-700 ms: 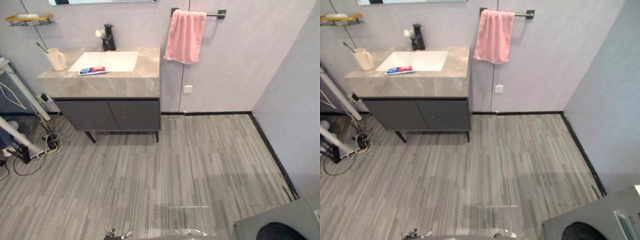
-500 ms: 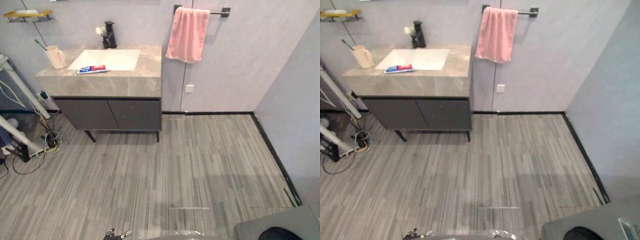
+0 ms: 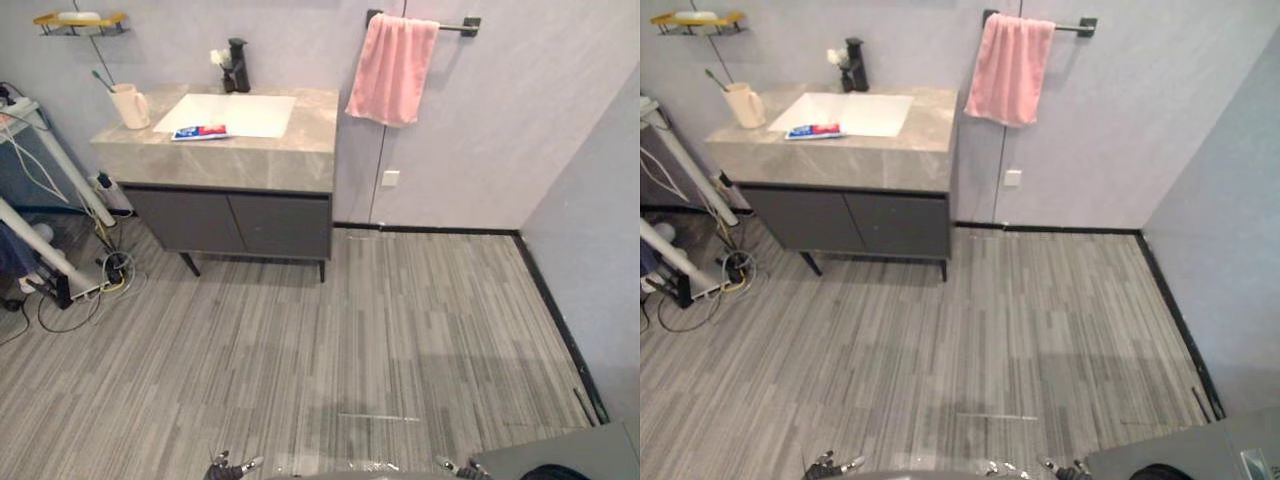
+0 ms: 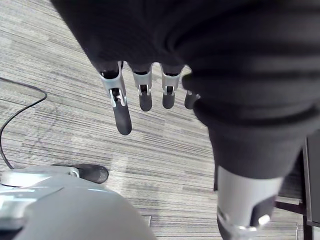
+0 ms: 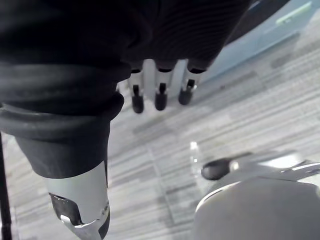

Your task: Organize washtable

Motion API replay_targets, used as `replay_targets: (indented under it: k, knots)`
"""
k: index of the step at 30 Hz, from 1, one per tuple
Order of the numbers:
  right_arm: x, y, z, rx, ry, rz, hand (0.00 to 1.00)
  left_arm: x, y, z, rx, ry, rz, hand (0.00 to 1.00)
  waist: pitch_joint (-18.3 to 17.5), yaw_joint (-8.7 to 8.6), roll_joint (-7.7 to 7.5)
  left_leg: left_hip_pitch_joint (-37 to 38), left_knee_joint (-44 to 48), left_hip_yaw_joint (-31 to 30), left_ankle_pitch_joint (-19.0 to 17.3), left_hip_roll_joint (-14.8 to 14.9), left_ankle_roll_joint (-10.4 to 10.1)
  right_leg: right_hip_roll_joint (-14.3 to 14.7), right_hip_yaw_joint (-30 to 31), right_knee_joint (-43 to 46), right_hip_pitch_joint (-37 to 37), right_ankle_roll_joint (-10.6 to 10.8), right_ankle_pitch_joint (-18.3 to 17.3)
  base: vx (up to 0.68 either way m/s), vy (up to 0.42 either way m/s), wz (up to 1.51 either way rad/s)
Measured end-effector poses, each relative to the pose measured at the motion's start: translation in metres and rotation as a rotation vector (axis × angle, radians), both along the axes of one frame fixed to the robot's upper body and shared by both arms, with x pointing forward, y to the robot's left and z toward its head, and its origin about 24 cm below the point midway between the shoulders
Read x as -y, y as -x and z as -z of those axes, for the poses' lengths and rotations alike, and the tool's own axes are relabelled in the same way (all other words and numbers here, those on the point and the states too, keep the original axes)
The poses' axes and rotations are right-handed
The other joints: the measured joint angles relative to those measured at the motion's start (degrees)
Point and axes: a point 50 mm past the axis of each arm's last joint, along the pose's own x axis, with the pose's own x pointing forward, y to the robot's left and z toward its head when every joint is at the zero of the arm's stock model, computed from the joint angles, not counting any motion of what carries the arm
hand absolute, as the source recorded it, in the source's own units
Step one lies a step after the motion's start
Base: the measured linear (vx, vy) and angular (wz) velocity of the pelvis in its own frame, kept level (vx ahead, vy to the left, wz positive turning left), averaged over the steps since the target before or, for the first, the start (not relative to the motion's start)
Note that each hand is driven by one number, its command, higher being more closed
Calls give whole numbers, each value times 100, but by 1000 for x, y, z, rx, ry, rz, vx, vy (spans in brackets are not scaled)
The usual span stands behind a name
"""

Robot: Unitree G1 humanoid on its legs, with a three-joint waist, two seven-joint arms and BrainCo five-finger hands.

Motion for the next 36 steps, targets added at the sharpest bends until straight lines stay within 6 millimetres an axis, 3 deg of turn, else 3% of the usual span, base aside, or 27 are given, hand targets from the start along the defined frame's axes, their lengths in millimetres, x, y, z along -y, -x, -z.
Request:
replay_targets:
  k: [10, 12, 14, 15, 17, 19, 20, 22, 24, 25, 28, 29, 31, 32, 34, 36]
  knots:
    - [-1, 0, 0, 6, -10, 22, 0, -1, -2, -1, 7, -1, -2, 0, 11, 1, 21, -49, 8, 161, -1, 47, -2, 39, 46, -27, -13, -22, 3, 13, -8, -3]
    - [-3, -3, 0, 24, -17, 34, 0, -4, -6, -2, 19, -6, -19, 0, 147, -2, -37, -86, 236, 287, -104, 78, -133, 38, 45, 245, -59, -57, -170, -16, -13, 3]
    - [-5, -5, -1, 42, -24, 54, 0, -6, -13, -4, 44, -9, -34, 0, 182, -4, -70, -477, 1034, 424, -505, 175, -137, 30, 30, 809, -321, -118, -520, -45, -37, 10]
    - [-6, -6, -1, 49, -28, 60, 0, -7, -16, -5, 59, -14, -35, 0, 212, 9, -115, -688, 1613, 571, -652, 229, -254, 6, 41, 1095, -469, -111, -730, -18, -40, 6]
    - [-9, -10, -3, 69, -33, 62, 0, -11, -19, -8, 85, -21, -60, 0, 279, 13, -192, -1168, 2714, 816, -672, 306, -277, -72, 92, 1372, -531, -165, -926, -18, -63, -10]
    - [-5, -13, -5, 86, -21, 68, 0, -8, -20, -8, 91, -13, -73, 0, 328, 13, -152, -1547, 3705, 959, -669, 485, -268, -47, 235, 1531, -512, -199, -1050, 20, -38, -28]
    - [-1, -17, -7, 102, -7, 70, 0, -4, -20, -7, 92, -5, -77, 0, 323, 13, -40, -1788, 4134, 953, -772, 570, -159, -15, 327, 1560, -500, -208, -1088, 74, 67, -46]
    - [1, -21, -8, 118, -4, 77, 0, -2, -20, -7, 94, -5, -81, 0, 337, 10, 21, -1931, 3975, 923, -872, 566, -50, -12, 567, 1557, -535, -192, -1105, 104, 111, -58]
    - [1, -23, -9, 122, -4, 81, 0, -1, -21, -7, 97, -9, -85, 0, 323, 25, 36, -1993, 3325, 723, -851, 470, -71, -9, 784, 1583, -638, -110, -1146, 132, 165, -64]
    - [4, -22, -9, 122, 3, 80, 0, 2, -20, -6, 95, -1, -86, 0, 259, 23, 125, -1889, 2696, 549, -866, 474, -4, 70, 925, 1727, -765, 5, -1262, 177, 238, -69]
    - [-5, -17, -6, 105, -20, 80, 0, -9, -21, -9, 99, -27, -85, 0, 75, 67, -133, -1715, 2634, 1125, -1228, 305, 200, -215, 1112, 2230, -1036, 202, -1419, 268, 215, -70]
    - [-8, -18, -6, 109, -28, 80, 0, -9, -22, -9, 101, -28, -84, 0, 79, 123, -126, -1646, 2618, 1233, -1273, 291, 218, -249, 1114, 2410, -1128, 239, -1432, 240, 163, -78]
    - [-10, -24, -7, 126, -33, 78, 0, -9, -24, -9, 101, -26, -80, 0, 80, 161, -149, -1376, 2483, 1494, -1340, 231, 277, -354, 977, 3273, -1493, 414, -1403, 188, 125, -54]
    - [-10, -31, -9, 149, -31, 74, 0, -7, -29, -10, 111, -22, -70, 0, 104, 138, -99, -1167, 2375, 1564, -1362, 229, 318, -471, 695, 3861, -1728, 633, -1288, 218, 101, -31]
    - [-12, -36, -10, 162, -37, 62, 0, -4, -34, -10, 121, -17, -57, 0, 155, 141, -25, -763, 2136, 1691, -1363, 237, 320, -751, -26, 4245, -1811, 553, -1453, 245, 53, -24]
    - [-13, -44, -11, 163, -30, 20, 0, 2, -44, -11, 140, 0, -32, 0, 147, 102, -5, -432, 1851, 1729, -1348, 367, 292, -877, -736, 3981, -1885, 324, -1593, 259, -67, -8]
